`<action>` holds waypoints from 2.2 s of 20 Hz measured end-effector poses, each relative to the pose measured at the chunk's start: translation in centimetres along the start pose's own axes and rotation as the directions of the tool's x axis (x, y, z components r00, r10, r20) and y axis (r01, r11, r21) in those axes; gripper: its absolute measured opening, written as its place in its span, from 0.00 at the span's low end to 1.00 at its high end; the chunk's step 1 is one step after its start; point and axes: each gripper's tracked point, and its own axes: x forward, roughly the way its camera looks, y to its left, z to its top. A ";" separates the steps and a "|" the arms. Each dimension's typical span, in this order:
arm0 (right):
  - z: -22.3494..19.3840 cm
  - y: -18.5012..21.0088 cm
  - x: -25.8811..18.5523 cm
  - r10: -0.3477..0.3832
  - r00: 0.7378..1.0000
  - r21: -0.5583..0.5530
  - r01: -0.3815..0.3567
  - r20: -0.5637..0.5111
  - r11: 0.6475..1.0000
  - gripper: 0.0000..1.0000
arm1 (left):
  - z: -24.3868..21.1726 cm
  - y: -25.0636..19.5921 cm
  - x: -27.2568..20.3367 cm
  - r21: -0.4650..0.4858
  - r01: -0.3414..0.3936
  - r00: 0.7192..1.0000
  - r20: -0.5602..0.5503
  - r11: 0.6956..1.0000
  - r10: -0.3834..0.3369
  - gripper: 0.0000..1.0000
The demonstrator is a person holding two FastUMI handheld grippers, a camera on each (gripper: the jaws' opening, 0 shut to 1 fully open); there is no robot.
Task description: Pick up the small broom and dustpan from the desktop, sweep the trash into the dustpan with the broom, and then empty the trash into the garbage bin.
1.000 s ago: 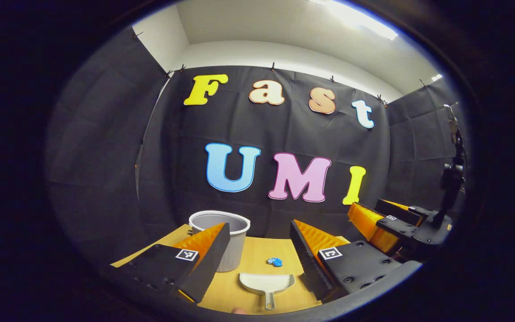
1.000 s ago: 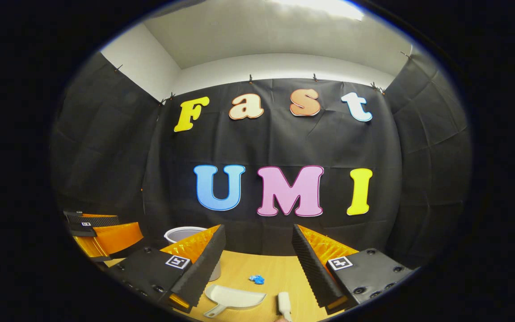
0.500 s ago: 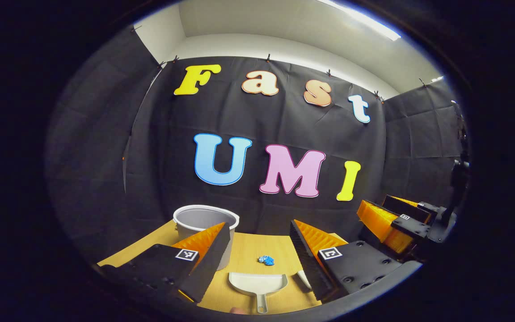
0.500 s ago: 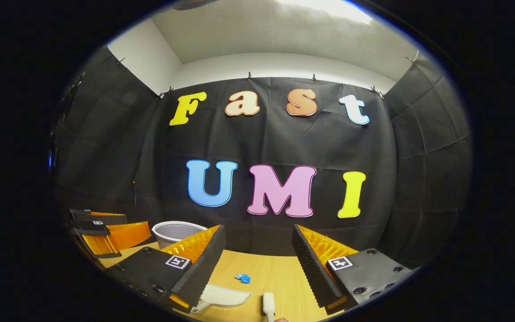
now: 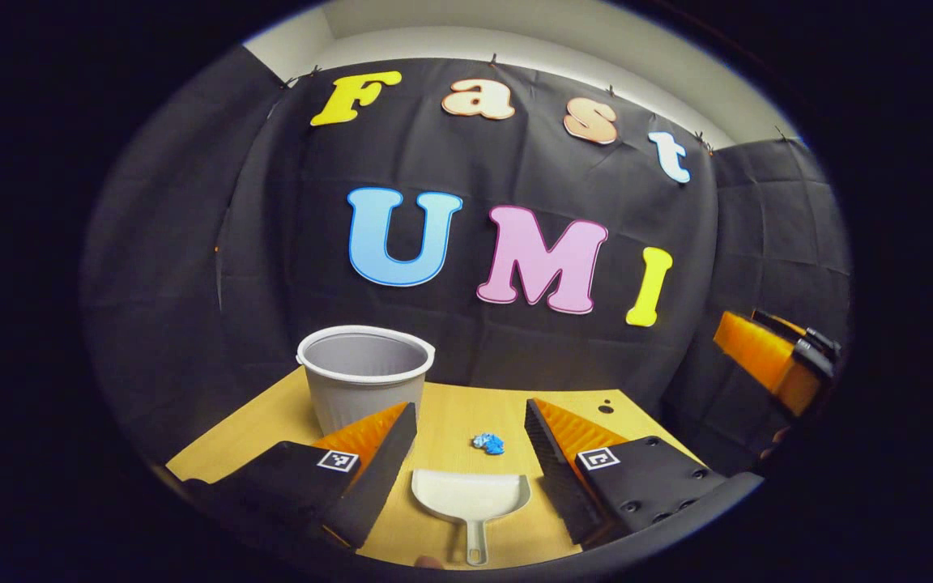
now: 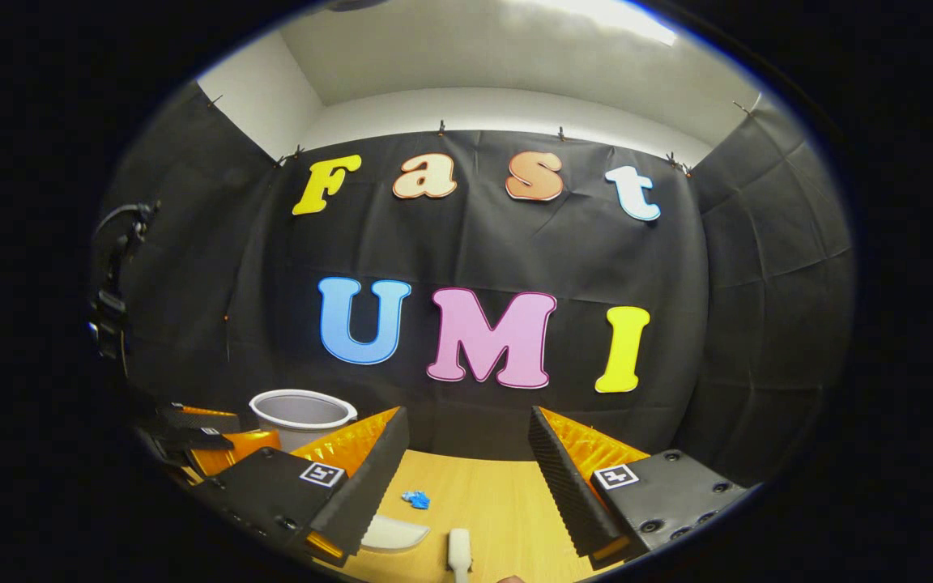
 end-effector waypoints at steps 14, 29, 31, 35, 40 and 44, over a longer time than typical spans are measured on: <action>-4.4 -7.8 0.9 -0.115 0.988 -0.011 0.115 -0.105 0.993 0.96 | -20.8 -3.5 5.6 0.077 0.034 0.812 -0.583 0.996 0.018 0.83; -9.7 -9.3 0.4 -0.079 0.969 0.074 0.099 -0.235 0.992 0.96 | -29.8 -1.1 8.8 0.162 0.012 0.394 -0.908 0.987 0.144 0.77; -10.7 -9.0 0.4 -0.069 0.959 0.125 0.107 -0.274 0.986 0.94 | -29.5 -1.6 8.8 0.148 0.013 0.378 -0.916 0.989 0.132 0.67; -12.9 -7.4 0.3 -0.021 0.932 0.220 0.107 -0.361 0.970 0.95 | -29.4 -1.9 8.7 0.124 0.008 0.352 -0.929 0.992 0.113 0.41; -16.4 -3.2 -0.4 0.086 0.860 0.266 0.059 -0.504 0.962 0.95 | -29.8 -1.4 8.4 0.064 0.002 0.371 -0.927 0.998 0.059 0.30; -20.9 -0.1 -0.5 0.126 0.760 0.218 0.021 -0.638 0.976 0.95 | -30.1 -0.4 7.2 0.048 0.003 0.384 -0.922 0.999 0.043 0.31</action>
